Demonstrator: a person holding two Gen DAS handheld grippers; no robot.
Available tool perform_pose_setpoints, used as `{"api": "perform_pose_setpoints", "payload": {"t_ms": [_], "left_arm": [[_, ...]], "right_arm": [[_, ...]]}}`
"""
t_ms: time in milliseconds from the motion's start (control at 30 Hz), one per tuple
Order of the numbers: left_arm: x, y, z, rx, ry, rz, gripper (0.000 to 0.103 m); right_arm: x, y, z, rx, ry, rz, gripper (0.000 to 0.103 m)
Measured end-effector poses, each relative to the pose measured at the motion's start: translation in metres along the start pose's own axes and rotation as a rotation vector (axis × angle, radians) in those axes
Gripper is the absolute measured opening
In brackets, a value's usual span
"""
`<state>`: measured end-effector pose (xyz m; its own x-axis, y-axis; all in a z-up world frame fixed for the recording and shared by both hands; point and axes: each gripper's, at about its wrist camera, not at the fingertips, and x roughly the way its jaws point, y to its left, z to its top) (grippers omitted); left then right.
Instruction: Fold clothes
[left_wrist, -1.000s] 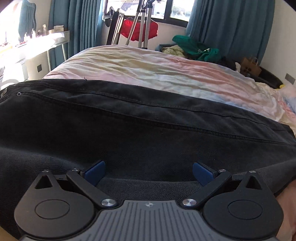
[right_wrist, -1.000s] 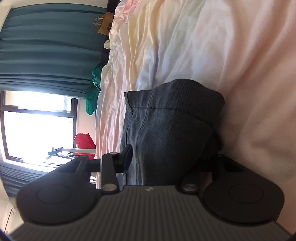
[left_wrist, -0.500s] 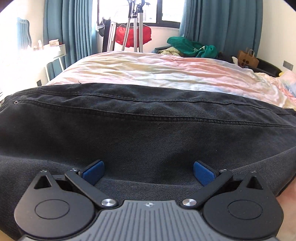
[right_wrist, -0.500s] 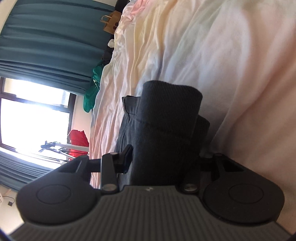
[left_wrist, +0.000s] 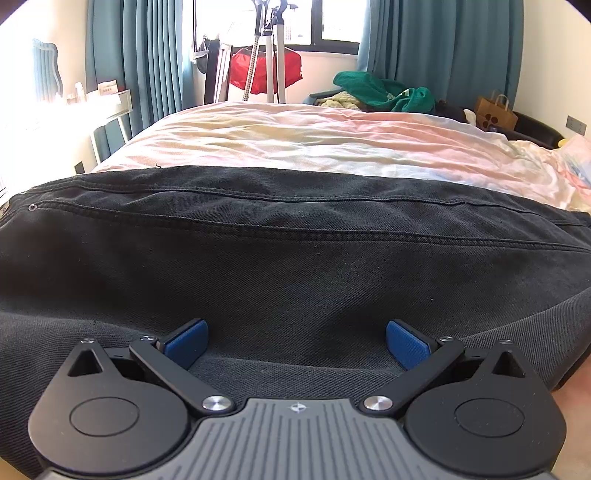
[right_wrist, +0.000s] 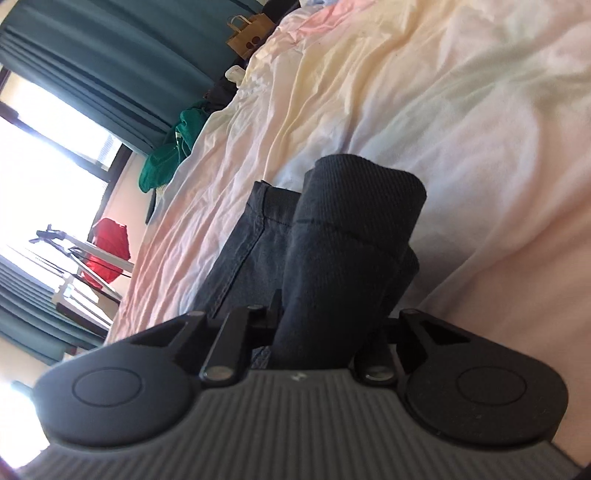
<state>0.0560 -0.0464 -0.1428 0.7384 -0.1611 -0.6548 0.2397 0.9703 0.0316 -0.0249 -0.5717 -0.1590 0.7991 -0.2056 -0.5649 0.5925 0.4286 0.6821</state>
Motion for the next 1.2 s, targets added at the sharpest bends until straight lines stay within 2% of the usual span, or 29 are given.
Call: {"api": "perform_pose_setpoints", "payload": {"t_ms": [133, 333, 600, 833, 967, 1067, 1100, 1200], "left_arm": [[0.001, 0.000, -0.001, 0.013, -0.005, 0.004, 0.103], [0.001, 0.003, 0.000, 0.014, -0.002, 0.000, 0.103], [-0.008, 0.013, 0.008, -0.050, -0.013, -0.030, 0.102], [-0.037, 0.041, 0.028, -0.202, -0.101, -0.061, 0.102], [-0.052, 0.066, 0.039, -0.287, -0.123, -0.060, 0.102], [-0.061, 0.097, 0.043, -0.413, -0.139, -0.088, 0.102], [-0.064, 0.106, 0.044, -0.453, -0.145, -0.097, 0.102], [-0.069, 0.125, 0.043, -0.531, -0.162, -0.105, 0.102]], "right_arm": [[-0.005, 0.012, 0.000, -0.041, -0.034, -0.031, 0.018], [-0.015, 0.032, 0.003, -0.118, -0.090, -0.014, 0.018], [-0.052, 0.139, -0.031, -0.442, -0.214, 0.075, 0.018], [-0.085, 0.236, -0.064, -0.733, -0.324, 0.159, 0.018], [-0.099, 0.275, -0.129, -0.958, -0.343, 0.252, 0.018], [-0.100, 0.287, -0.193, -1.113, -0.310, 0.331, 0.018], [-0.098, 0.289, -0.218, -1.163, -0.280, 0.355, 0.018], [-0.078, 0.278, -0.284, -1.294, -0.100, 0.387, 0.019]]}}
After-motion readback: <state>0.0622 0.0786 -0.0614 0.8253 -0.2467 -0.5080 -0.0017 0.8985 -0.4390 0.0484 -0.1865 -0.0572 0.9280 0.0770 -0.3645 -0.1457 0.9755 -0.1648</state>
